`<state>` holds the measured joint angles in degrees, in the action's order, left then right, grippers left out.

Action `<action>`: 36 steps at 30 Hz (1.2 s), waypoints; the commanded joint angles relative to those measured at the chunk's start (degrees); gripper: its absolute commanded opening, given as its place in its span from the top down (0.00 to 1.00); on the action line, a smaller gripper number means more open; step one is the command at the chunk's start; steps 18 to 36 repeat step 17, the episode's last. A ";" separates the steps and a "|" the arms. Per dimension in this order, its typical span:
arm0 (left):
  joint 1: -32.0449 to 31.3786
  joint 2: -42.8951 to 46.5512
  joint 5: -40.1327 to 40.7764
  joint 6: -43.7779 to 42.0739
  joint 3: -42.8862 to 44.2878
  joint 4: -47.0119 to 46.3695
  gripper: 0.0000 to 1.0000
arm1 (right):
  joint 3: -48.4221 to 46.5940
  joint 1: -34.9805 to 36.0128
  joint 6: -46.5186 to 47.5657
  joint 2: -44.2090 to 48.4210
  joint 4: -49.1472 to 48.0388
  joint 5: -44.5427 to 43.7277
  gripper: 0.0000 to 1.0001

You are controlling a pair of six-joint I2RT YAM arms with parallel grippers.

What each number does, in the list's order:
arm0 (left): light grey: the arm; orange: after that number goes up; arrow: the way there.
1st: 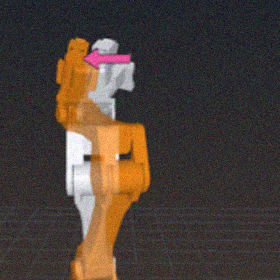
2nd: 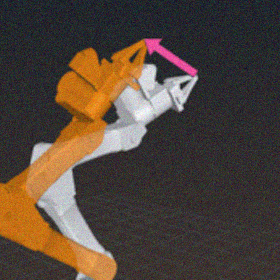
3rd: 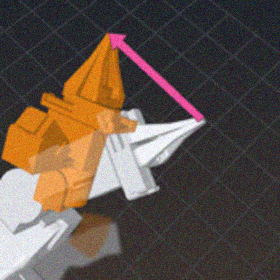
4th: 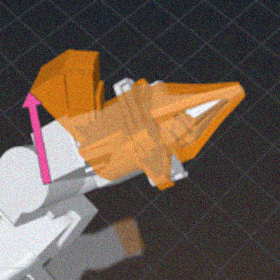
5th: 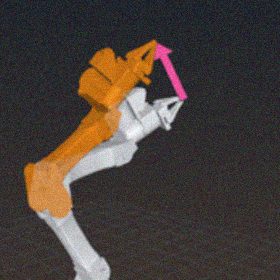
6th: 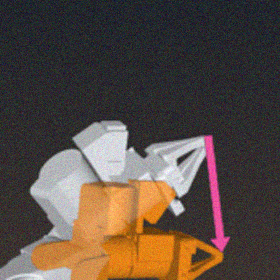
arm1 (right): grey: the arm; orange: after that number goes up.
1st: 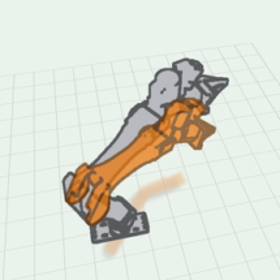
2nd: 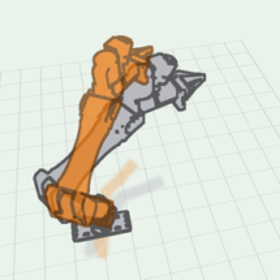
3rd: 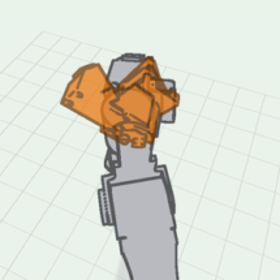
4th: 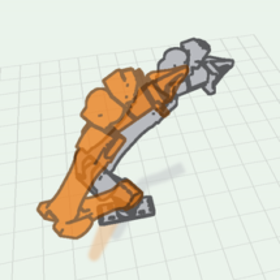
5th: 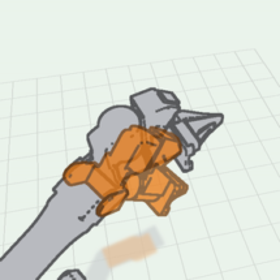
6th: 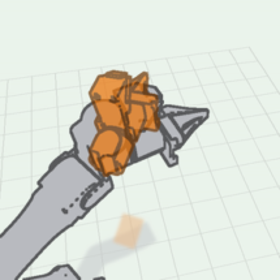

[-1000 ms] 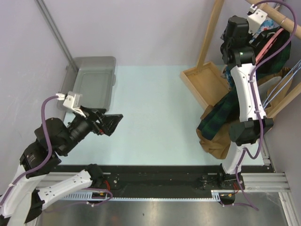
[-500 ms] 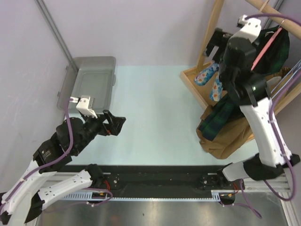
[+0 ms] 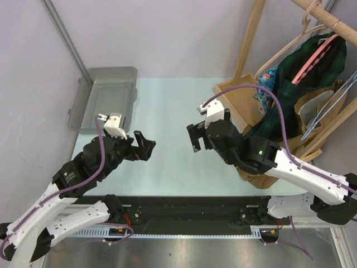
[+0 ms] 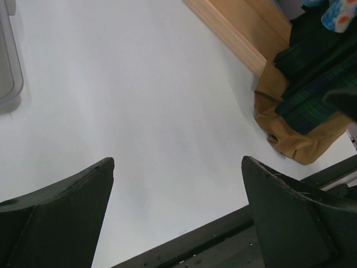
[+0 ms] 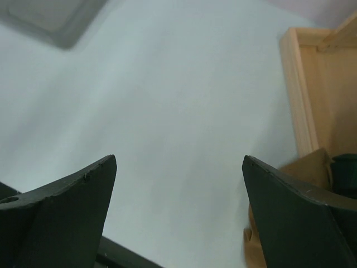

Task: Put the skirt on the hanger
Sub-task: Hang the hanger with skirt onto the clothesline

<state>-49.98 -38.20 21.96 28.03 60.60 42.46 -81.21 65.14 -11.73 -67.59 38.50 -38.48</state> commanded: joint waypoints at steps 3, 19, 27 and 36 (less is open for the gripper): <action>-0.03 -0.74 -2.89 0.53 -3.11 -5.36 0.00 | 7.36 2.18 -7.77 4.29 -0.26 3.04 0.00; -0.03 3.56 -1.74 -0.70 -9.70 -6.94 0.00 | 23.10 3.58 -17.01 11.43 -1.06 -6.07 0.00; -0.03 3.56 -1.74 -0.70 -9.70 -6.94 0.00 | 23.10 3.58 -17.01 11.43 -1.06 -6.07 0.00; -0.03 3.56 -1.74 -0.70 -9.70 -6.94 0.00 | 23.10 3.58 -17.01 11.43 -1.06 -6.07 0.00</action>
